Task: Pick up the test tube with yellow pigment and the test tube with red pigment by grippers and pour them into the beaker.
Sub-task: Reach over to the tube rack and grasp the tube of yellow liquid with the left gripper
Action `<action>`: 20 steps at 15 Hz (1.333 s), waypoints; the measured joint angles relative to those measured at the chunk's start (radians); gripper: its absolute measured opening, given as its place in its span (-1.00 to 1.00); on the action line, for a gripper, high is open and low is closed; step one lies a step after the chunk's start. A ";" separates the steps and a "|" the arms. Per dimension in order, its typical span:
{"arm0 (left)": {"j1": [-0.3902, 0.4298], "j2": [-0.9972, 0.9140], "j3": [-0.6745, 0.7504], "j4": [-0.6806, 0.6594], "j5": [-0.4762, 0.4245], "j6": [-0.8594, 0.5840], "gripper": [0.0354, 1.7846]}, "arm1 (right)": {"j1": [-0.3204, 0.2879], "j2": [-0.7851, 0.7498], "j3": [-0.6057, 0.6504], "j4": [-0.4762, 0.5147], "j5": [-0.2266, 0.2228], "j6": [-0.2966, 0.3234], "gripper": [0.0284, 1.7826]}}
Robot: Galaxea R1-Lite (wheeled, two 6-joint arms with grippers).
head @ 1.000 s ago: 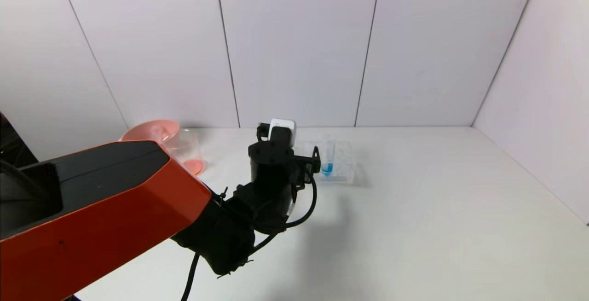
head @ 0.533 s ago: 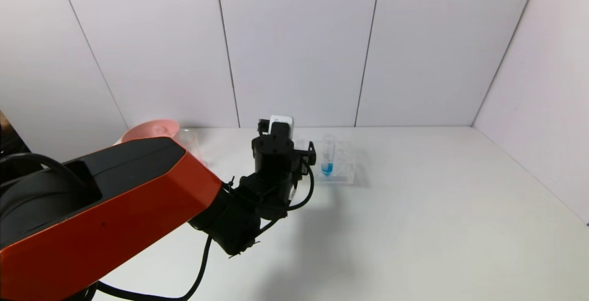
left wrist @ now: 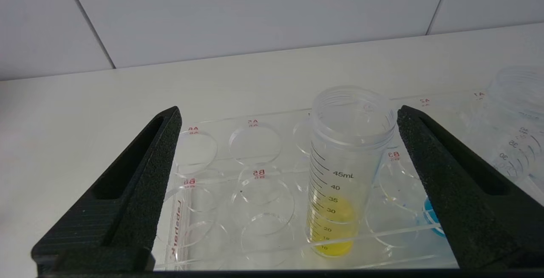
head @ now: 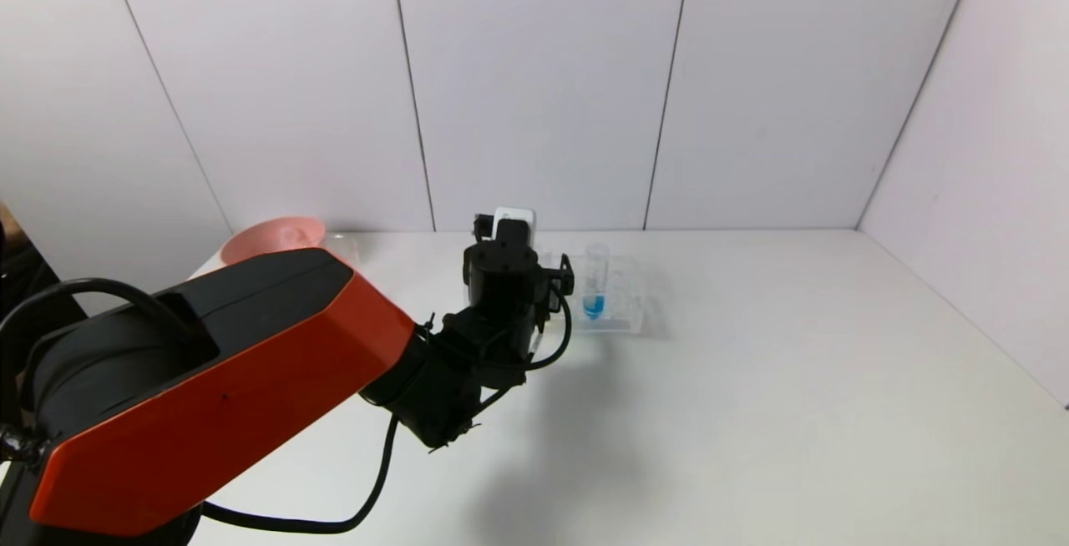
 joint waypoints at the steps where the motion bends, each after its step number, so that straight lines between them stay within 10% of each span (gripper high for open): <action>1: 0.000 0.004 -0.005 0.000 -0.001 0.000 0.98 | 0.000 0.000 0.000 0.000 0.000 0.000 0.91; 20: -0.001 0.151 -0.118 -0.124 0.011 0.034 0.98 | 0.000 0.000 0.000 0.000 0.000 0.001 0.91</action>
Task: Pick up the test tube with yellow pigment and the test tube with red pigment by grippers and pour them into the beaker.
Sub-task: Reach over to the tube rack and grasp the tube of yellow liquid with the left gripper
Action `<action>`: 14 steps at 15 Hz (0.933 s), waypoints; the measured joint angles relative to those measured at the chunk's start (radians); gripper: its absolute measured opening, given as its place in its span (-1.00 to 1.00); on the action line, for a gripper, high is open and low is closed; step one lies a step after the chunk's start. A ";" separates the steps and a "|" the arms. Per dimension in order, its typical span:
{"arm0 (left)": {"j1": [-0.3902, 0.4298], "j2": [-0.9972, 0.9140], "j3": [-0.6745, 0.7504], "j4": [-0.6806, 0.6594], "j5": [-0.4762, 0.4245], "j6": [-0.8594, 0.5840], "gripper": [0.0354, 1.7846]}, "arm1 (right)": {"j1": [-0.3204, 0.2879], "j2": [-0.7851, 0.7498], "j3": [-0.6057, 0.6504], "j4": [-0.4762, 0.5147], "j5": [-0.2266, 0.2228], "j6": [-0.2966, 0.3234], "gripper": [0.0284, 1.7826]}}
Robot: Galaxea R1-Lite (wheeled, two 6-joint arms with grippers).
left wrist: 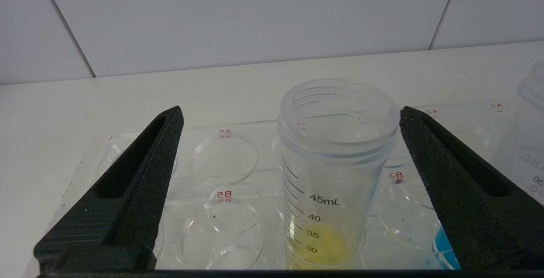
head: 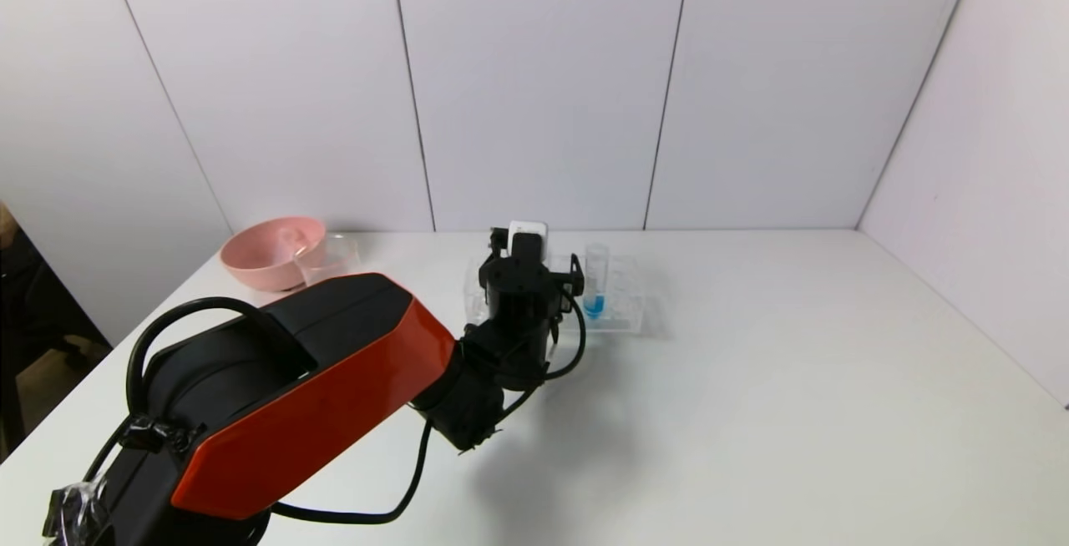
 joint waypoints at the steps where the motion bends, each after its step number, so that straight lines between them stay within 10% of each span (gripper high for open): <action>1: 0.000 0.009 -0.006 -0.001 0.000 0.001 0.98 | 0.000 0.000 0.000 0.000 0.000 0.000 0.91; 10: 0.002 0.042 -0.036 -0.018 -0.001 0.013 0.97 | 0.000 0.000 0.000 0.000 0.000 0.000 0.91; 14: 0.001 0.050 -0.043 -0.016 -0.004 0.043 0.61 | 0.000 0.000 0.000 0.000 0.000 0.000 0.91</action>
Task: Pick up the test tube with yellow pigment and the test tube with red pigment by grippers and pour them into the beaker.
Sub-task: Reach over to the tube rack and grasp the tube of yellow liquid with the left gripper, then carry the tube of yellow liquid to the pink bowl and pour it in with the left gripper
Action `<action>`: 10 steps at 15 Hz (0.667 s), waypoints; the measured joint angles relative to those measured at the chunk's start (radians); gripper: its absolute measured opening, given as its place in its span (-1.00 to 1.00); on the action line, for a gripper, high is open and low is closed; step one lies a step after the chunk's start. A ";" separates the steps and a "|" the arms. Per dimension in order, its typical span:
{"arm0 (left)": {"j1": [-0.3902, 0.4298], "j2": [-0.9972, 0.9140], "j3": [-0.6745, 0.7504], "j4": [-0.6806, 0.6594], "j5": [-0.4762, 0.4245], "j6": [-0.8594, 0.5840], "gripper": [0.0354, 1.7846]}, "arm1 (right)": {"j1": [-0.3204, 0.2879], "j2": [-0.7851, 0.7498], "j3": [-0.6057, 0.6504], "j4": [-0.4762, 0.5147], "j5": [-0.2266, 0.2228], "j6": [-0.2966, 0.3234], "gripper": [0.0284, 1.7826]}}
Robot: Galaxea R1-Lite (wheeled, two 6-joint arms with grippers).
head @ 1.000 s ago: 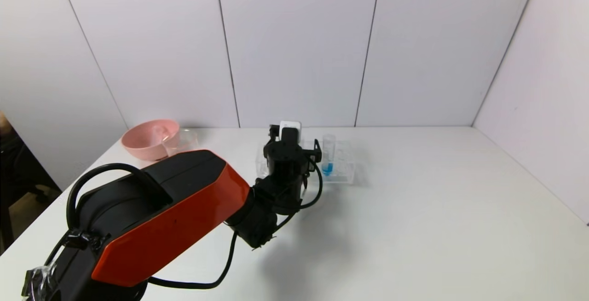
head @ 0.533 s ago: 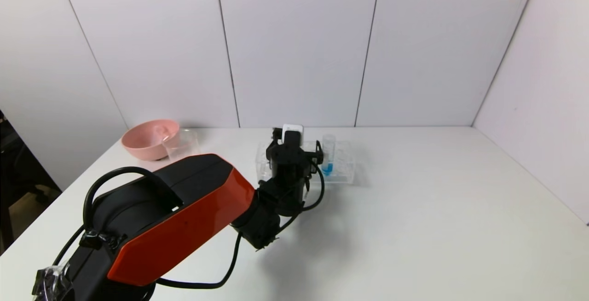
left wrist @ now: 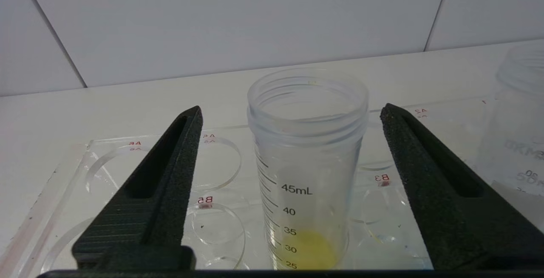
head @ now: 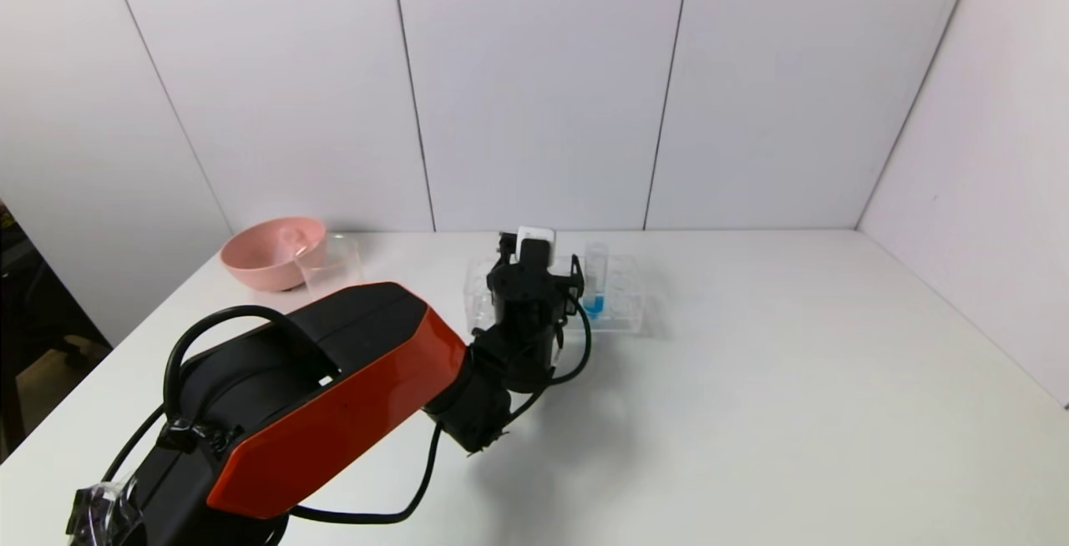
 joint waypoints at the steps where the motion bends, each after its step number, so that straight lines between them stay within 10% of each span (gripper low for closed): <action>1: 0.000 0.000 0.000 0.001 0.000 0.001 0.46 | 0.000 0.000 0.000 0.000 0.000 0.000 0.91; 5: 0.001 0.000 0.000 0.002 0.000 0.002 -0.37 | 0.000 0.000 0.000 0.000 0.000 0.000 0.91; 10: 0.000 0.000 0.001 0.002 0.000 0.001 -0.43 | 0.000 0.000 0.000 0.000 0.000 0.000 0.91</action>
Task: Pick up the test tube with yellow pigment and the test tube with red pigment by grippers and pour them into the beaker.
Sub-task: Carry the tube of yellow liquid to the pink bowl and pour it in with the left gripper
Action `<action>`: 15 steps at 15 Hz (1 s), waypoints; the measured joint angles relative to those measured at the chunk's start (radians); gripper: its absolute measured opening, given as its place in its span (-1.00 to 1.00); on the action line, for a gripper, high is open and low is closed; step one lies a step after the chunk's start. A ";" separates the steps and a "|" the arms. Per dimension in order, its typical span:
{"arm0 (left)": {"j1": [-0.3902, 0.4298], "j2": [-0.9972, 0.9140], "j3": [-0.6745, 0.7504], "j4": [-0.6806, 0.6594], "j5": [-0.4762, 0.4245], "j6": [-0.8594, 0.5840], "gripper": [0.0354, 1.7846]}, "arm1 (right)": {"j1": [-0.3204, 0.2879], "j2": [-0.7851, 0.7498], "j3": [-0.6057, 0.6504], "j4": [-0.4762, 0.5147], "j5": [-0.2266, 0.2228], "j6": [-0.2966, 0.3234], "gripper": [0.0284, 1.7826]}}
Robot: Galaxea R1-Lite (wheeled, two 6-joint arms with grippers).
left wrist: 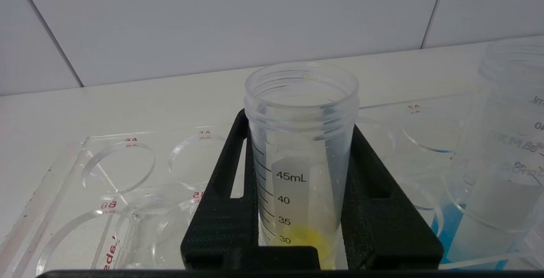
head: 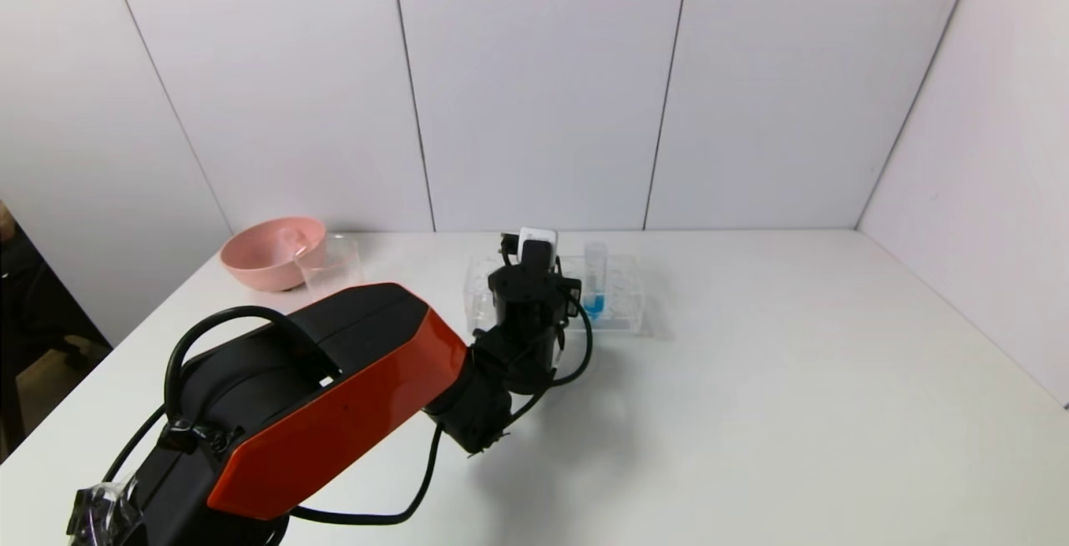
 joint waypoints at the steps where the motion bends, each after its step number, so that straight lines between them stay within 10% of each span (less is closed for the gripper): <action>1: 0.000 0.000 0.000 0.000 0.000 0.000 -0.43 | 0.000 0.000 0.000 0.000 0.000 0.000 0.91; 15: 0.000 -0.076 0.010 0.026 -0.002 0.050 -0.43 | 0.000 0.000 0.000 0.000 0.000 0.000 0.91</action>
